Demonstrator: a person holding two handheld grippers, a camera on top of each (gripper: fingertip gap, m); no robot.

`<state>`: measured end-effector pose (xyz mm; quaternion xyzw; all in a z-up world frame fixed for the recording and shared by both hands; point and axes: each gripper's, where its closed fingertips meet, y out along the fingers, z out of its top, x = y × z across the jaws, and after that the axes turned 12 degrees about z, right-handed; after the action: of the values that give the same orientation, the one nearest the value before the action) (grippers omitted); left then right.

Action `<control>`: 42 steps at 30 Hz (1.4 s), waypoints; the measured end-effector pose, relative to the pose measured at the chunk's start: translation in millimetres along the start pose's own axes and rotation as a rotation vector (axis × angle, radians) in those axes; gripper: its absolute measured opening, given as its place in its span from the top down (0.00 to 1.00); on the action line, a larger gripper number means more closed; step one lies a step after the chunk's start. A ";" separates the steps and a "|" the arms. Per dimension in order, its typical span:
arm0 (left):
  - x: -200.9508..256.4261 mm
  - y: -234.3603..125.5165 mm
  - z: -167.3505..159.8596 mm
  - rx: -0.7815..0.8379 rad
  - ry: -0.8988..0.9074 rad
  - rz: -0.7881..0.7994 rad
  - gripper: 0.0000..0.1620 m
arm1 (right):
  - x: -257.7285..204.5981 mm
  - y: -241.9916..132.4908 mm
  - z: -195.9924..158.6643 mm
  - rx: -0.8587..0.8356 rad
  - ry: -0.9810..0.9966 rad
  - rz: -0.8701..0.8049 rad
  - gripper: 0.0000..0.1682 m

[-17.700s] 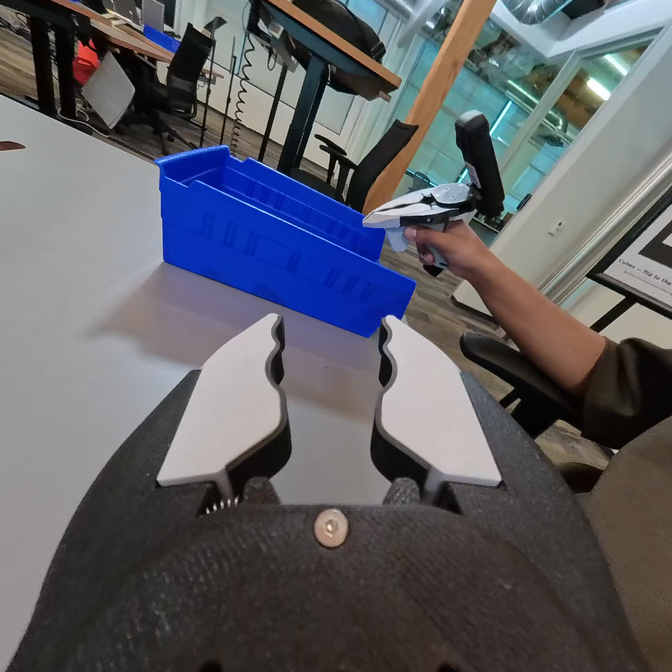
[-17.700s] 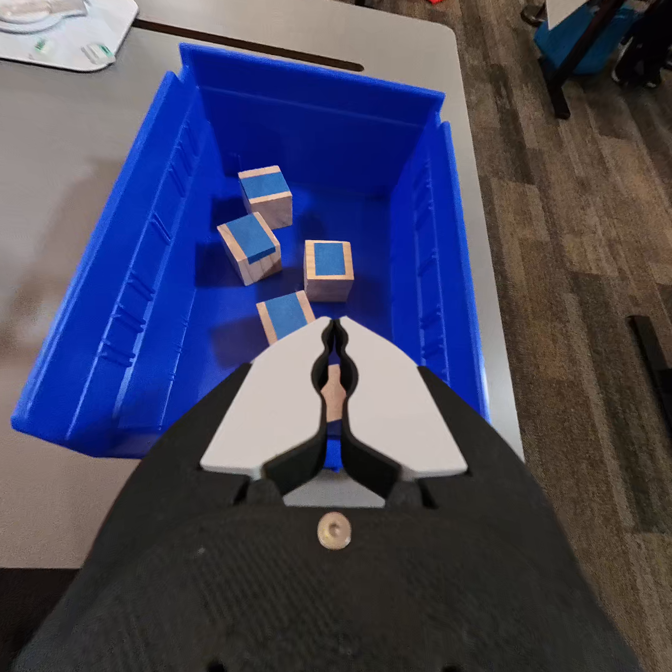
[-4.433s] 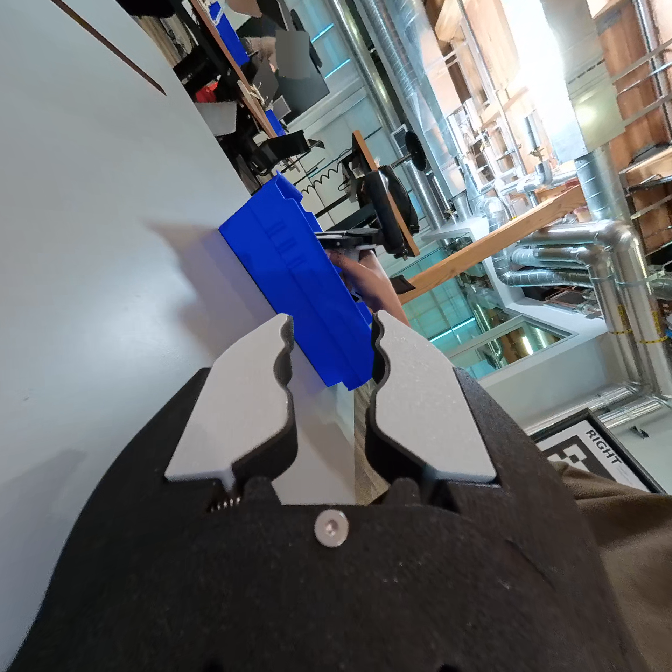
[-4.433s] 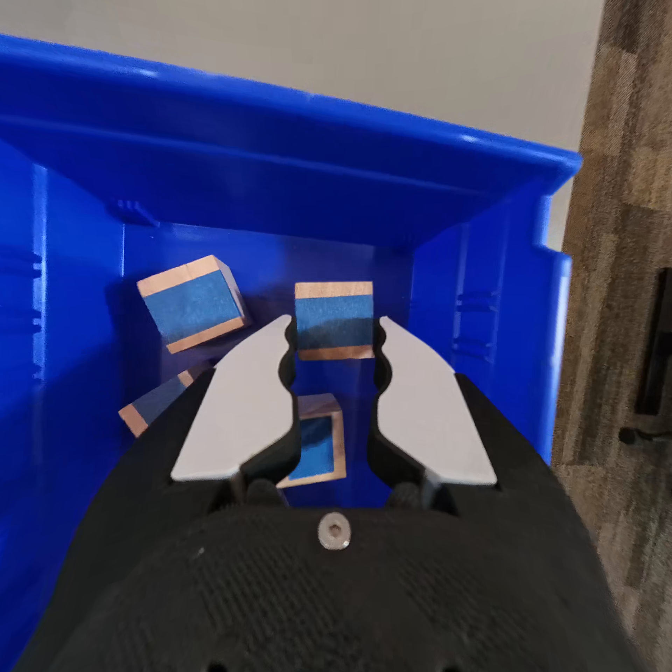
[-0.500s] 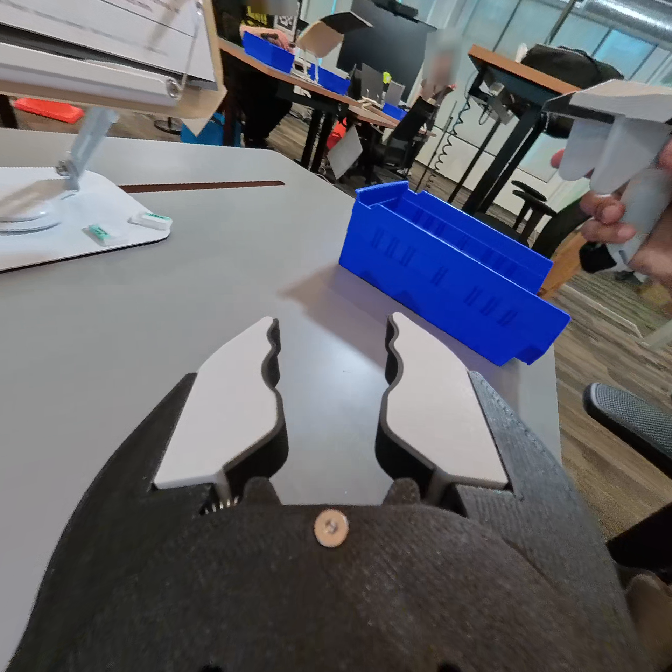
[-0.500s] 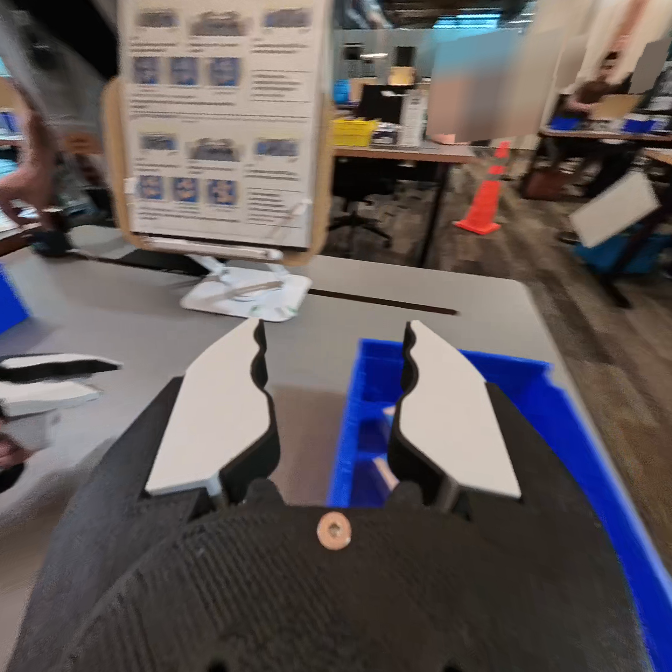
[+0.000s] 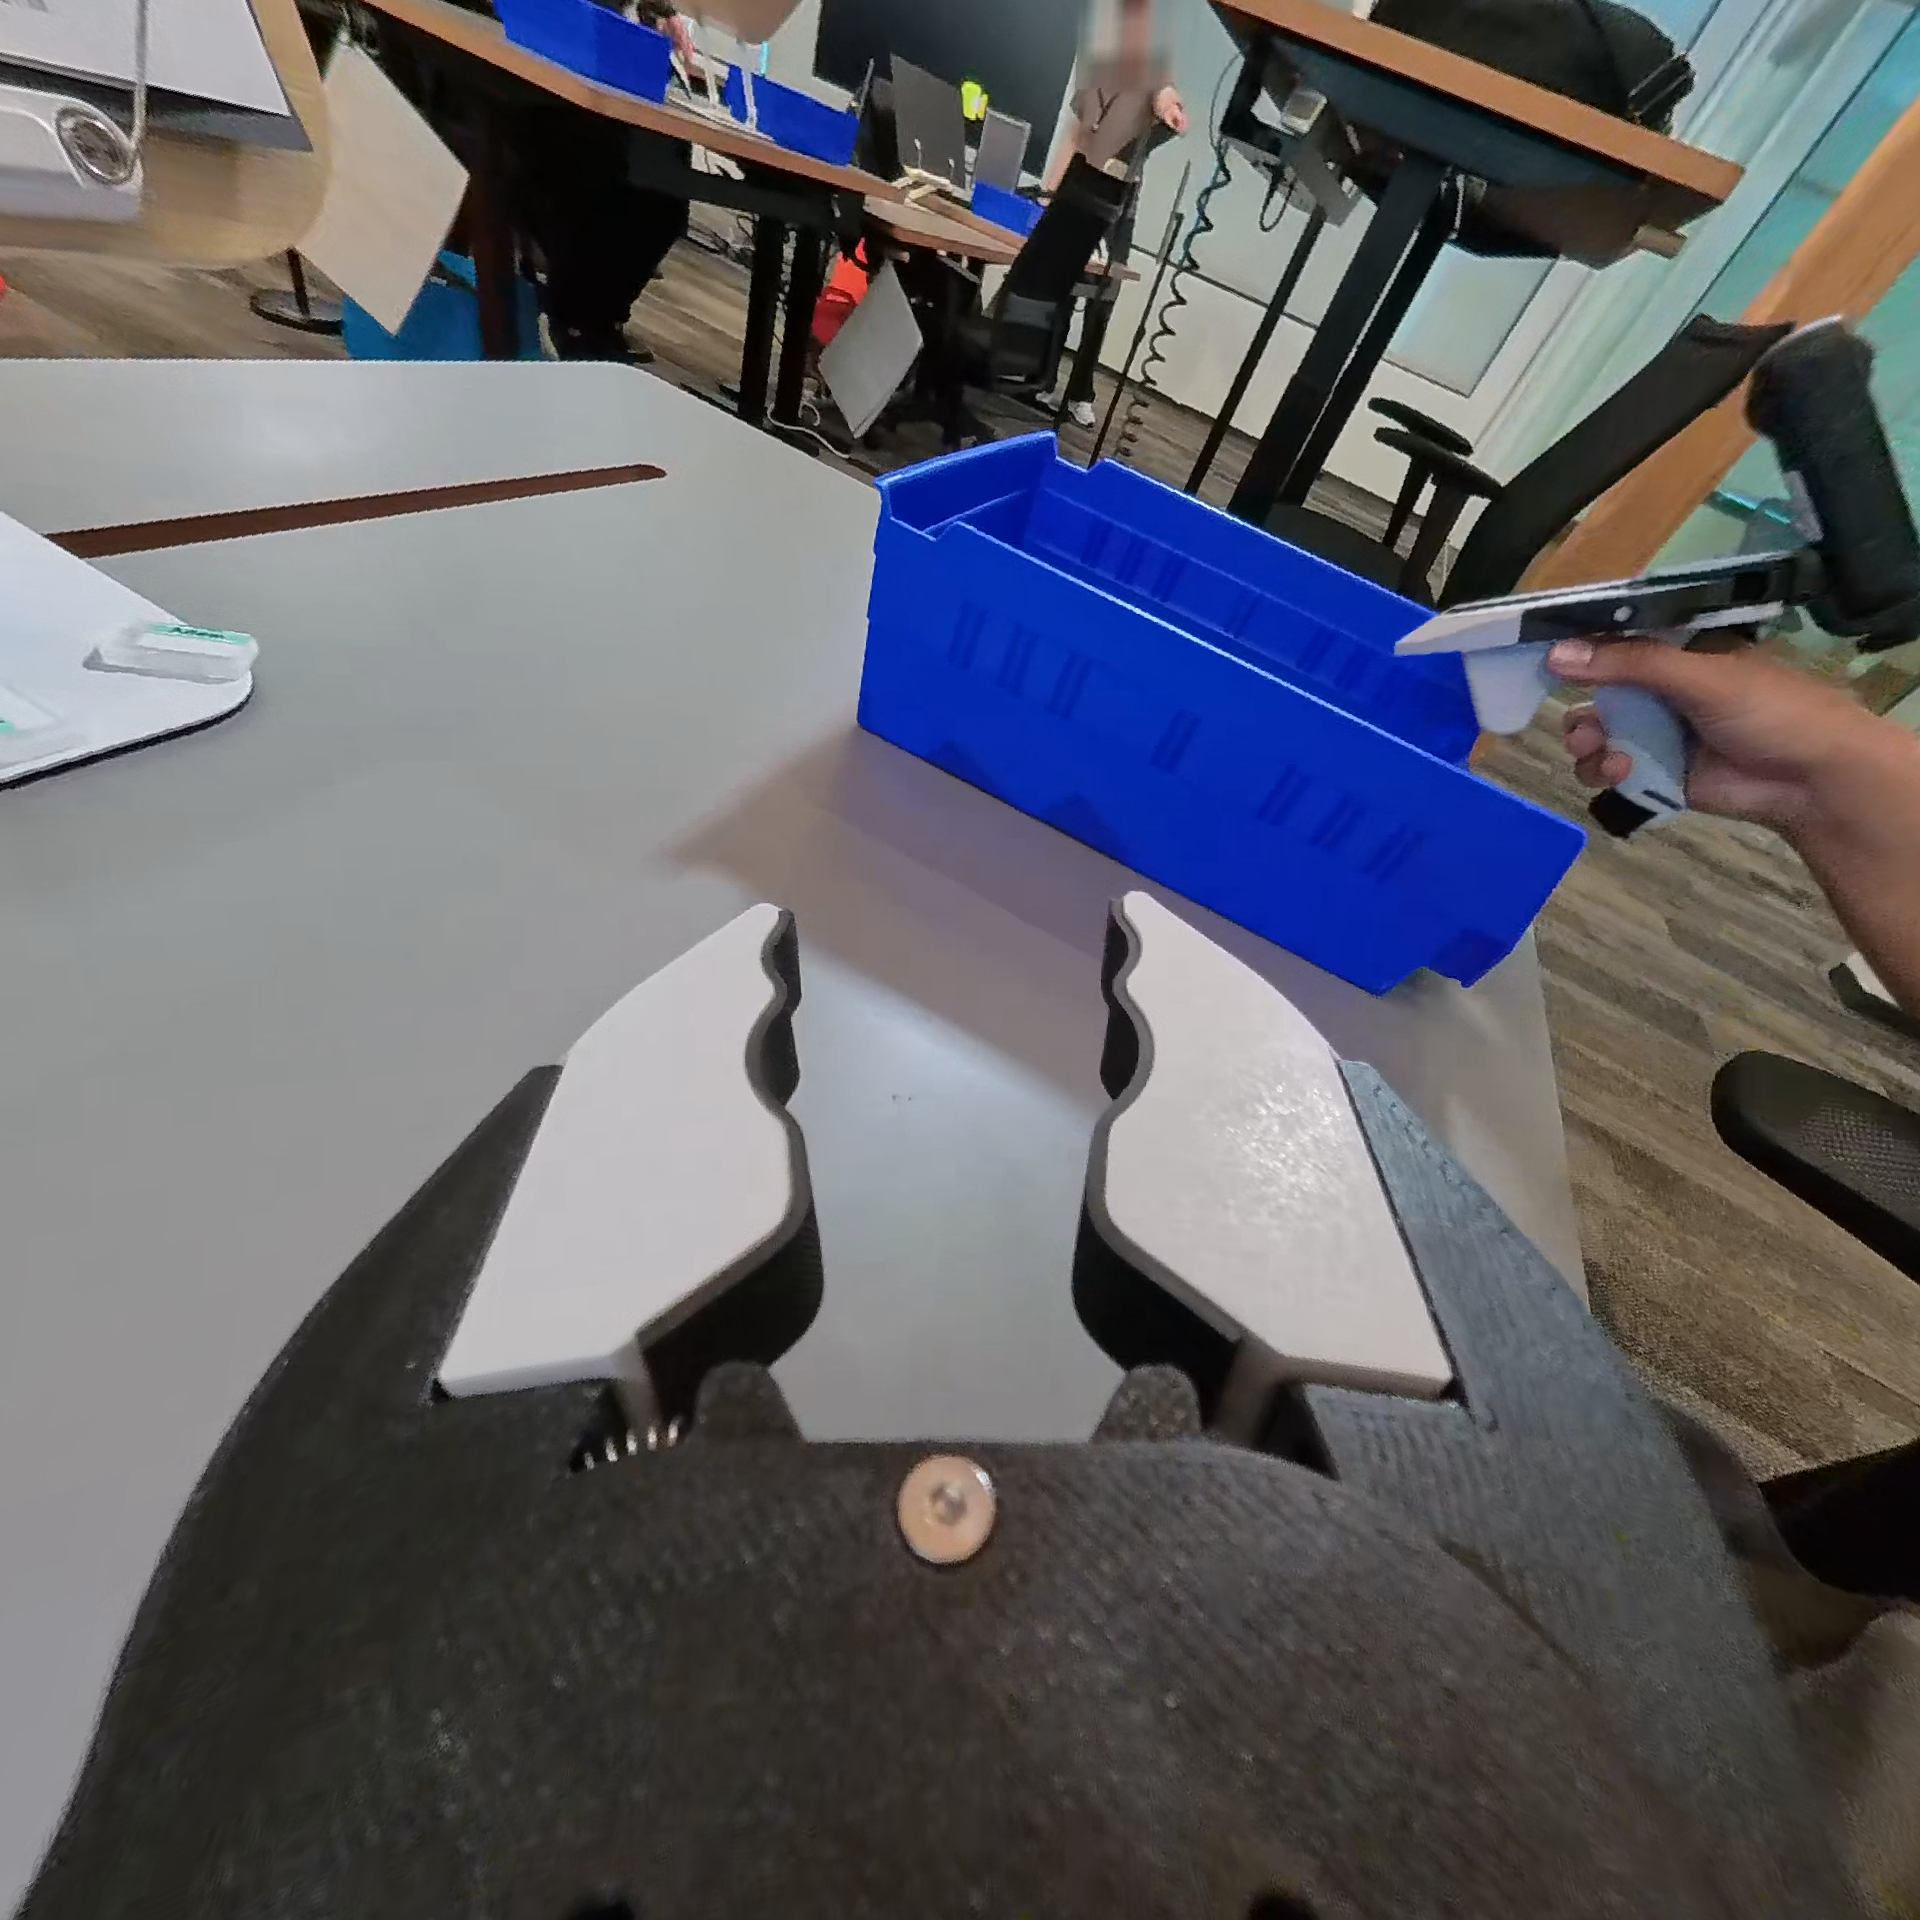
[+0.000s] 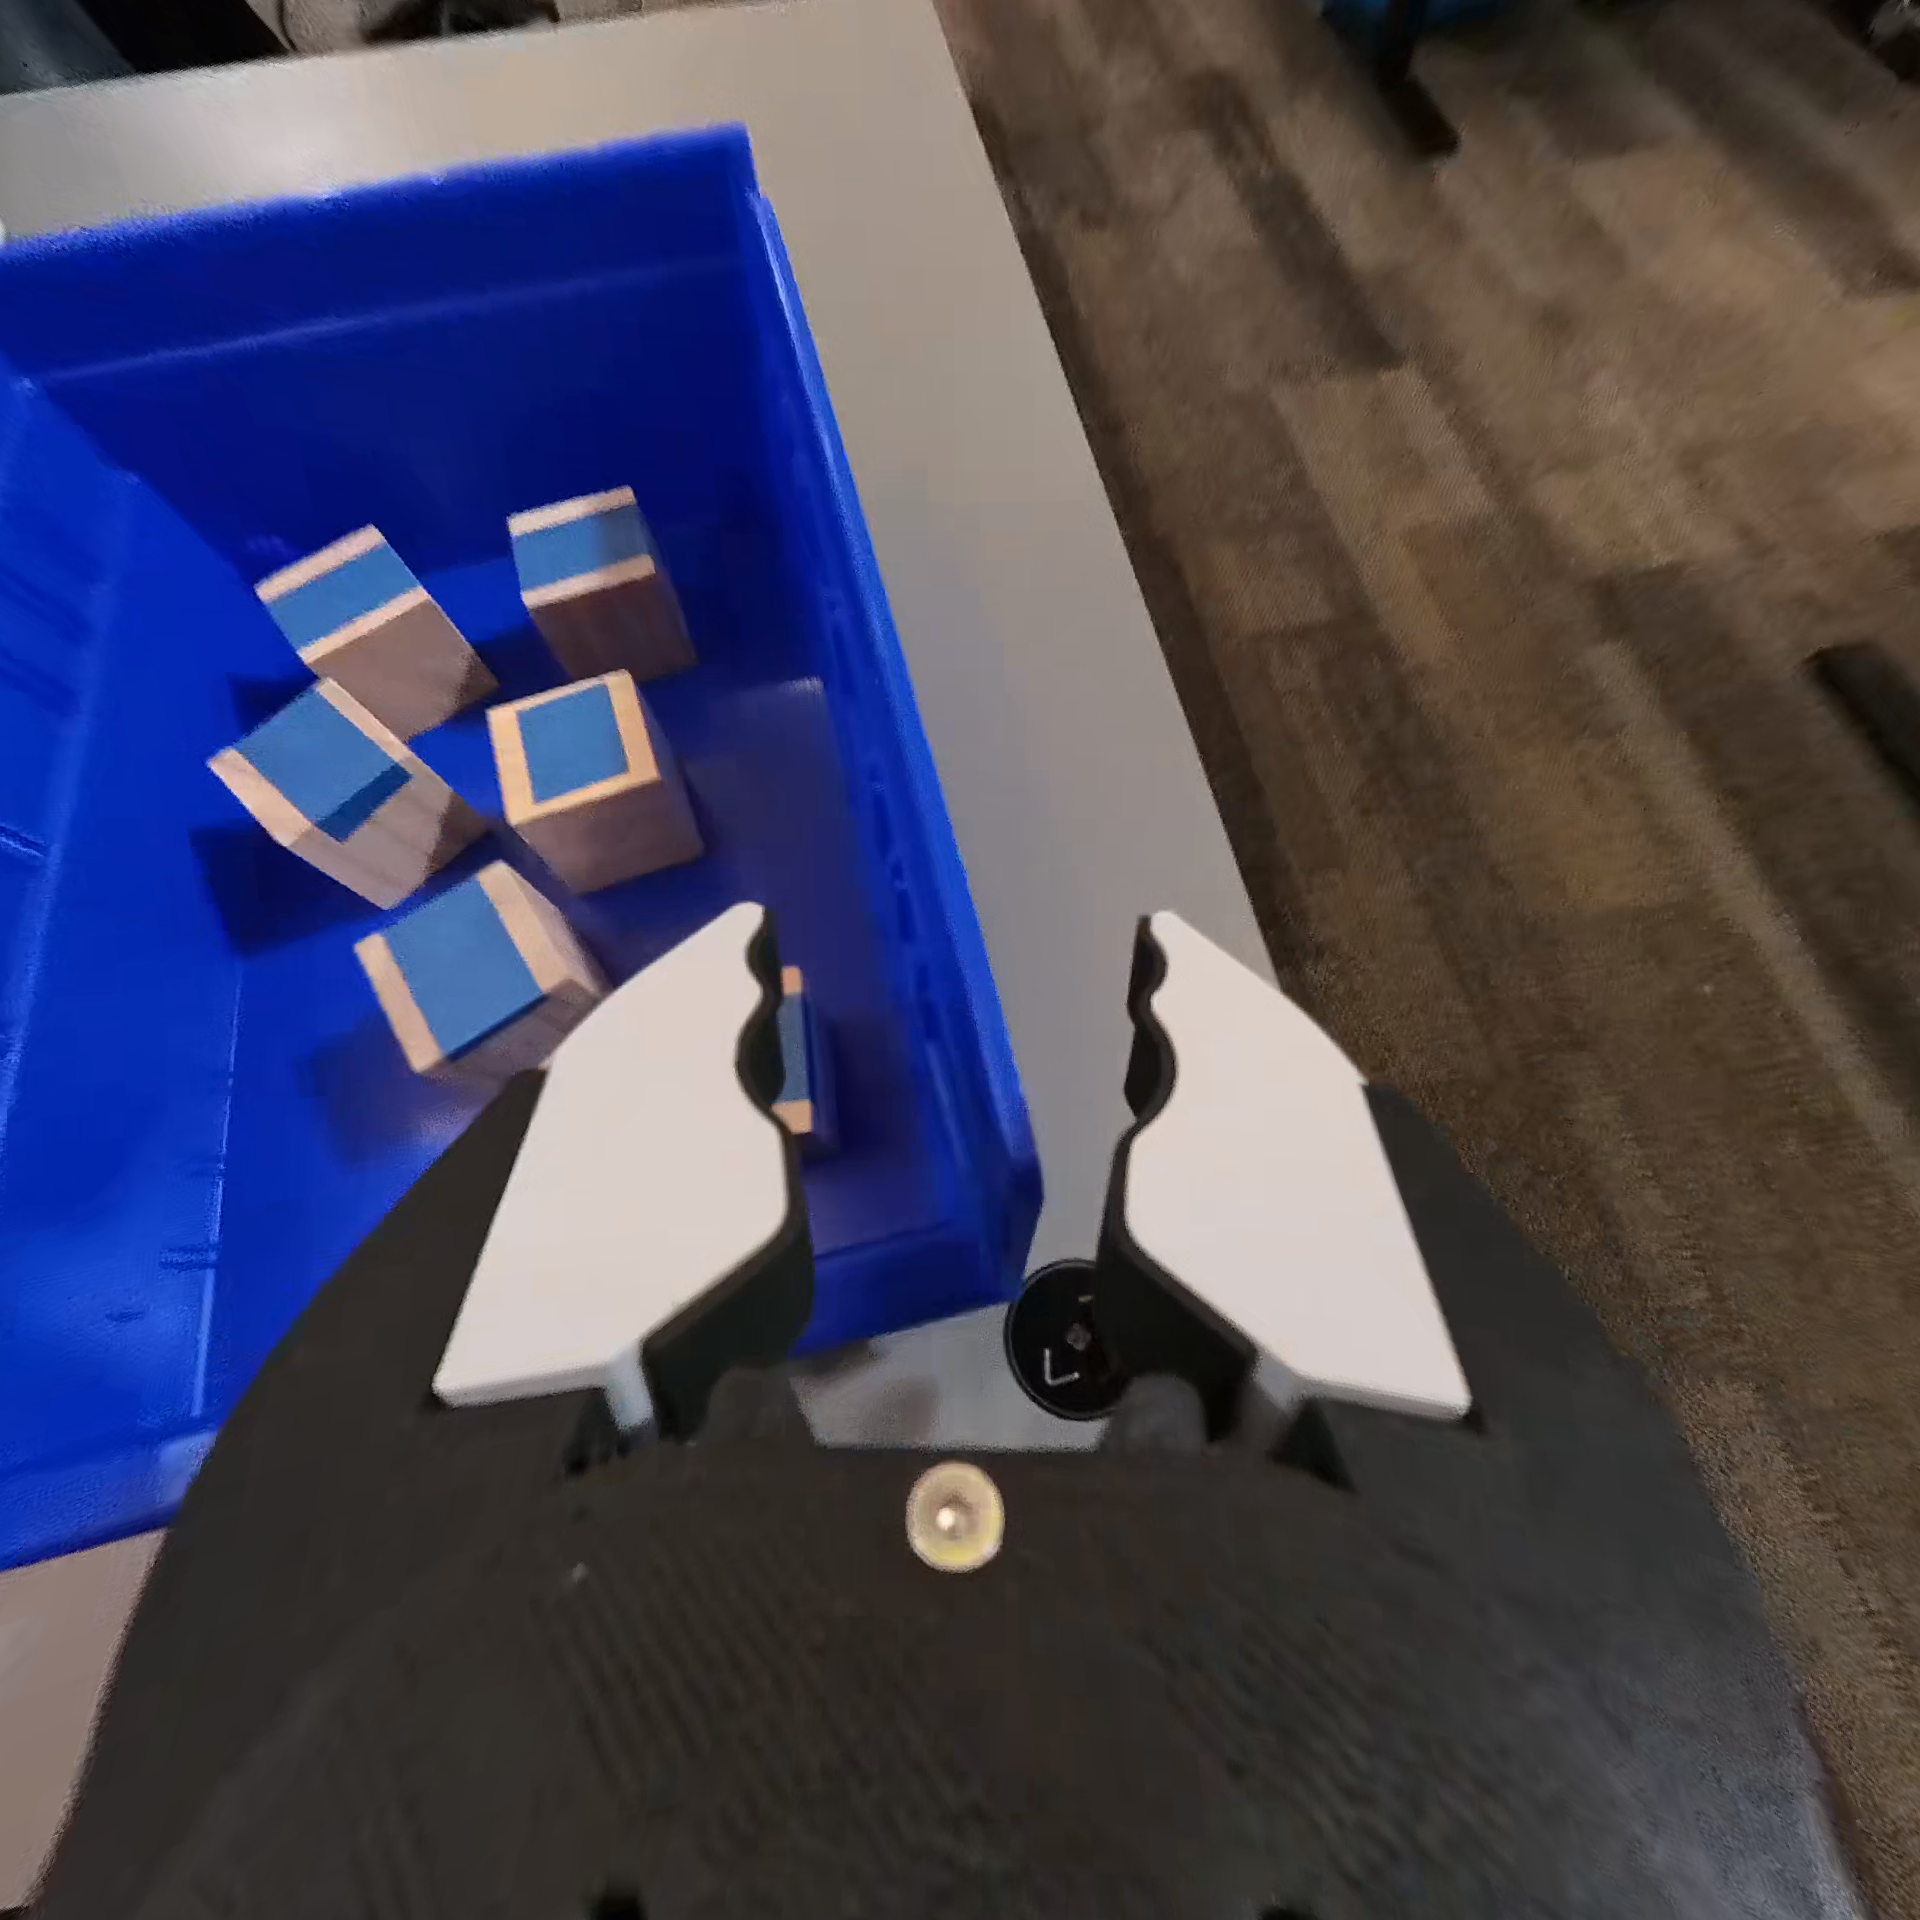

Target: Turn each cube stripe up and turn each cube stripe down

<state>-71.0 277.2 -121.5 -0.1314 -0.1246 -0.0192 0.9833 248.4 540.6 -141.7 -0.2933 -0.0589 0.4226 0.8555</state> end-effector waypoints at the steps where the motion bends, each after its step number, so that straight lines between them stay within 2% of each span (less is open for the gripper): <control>1: 0.0 0.0 -0.5 -0.002 -0.002 -0.002 0.65 | 2.7 3.1 -6.1 -0.024 -0.002 -0.006 0.62; 4: -2.6 -1.7 0.5 0.001 -0.009 0.006 0.65 | 10.1 10.2 -20.8 -0.103 -0.057 -0.040 0.62; 12: -13.2 -8.0 1.5 0.006 -0.039 0.033 0.65 | 15.1 10.5 -15.6 -0.095 -0.033 -0.001 0.69; 16: -18.3 -11.7 1.7 0.007 -0.044 0.054 0.66 | 13.0 17.0 -15.8 -0.123 -0.069 0.022 0.75; 19: -22.4 -15.4 3.0 0.015 -0.042 0.073 0.66 | 3.9 22.8 -17.2 -0.151 -0.106 0.083 0.87; 22: -25.8 -18.6 4.5 0.024 -0.048 0.087 0.66 | 2.3 24.8 -16.1 -0.152 -0.105 0.112 0.89; 25: -27.9 -19.7 4.1 0.023 -0.057 0.094 0.66 | -8.2 26.5 -14.8 -0.123 -0.042 0.233 0.97; 32: -30.3 -23.8 14.0 0.055 -0.023 0.139 0.65 | -17.1 33.4 -8.8 -0.074 0.044 0.255 0.97; 35: -47.1 -31.1 21.9 0.006 -0.053 0.245 0.63 | -28.3 36.0 -3.1 -0.054 0.089 0.269 0.96; 38: -75.1 -62.7 37.8 -0.087 -0.039 0.318 0.50 | -43.1 38.0 4.7 -0.036 0.100 0.290 0.96; 39: -92.4 -82.0 43.6 -0.103 -0.008 0.396 0.45 | -48.0 40.0 5.6 -0.036 0.106 0.297 0.96; 40: -108.1 -105.4 48.1 -0.116 0.030 0.465 0.43 | -52.9 42.2 6.3 -0.036 0.106 0.304 0.96; 42: -129.2 -156.9 49.0 -0.166 0.088 0.541 0.46 | -63.2 45.8 6.9 -0.045 0.106 0.317 0.96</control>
<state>-218.8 139.4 -68.2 -0.2389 -0.0402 0.2282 0.9430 174.2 517.4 -152.0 -0.3397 0.0238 0.5347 0.7734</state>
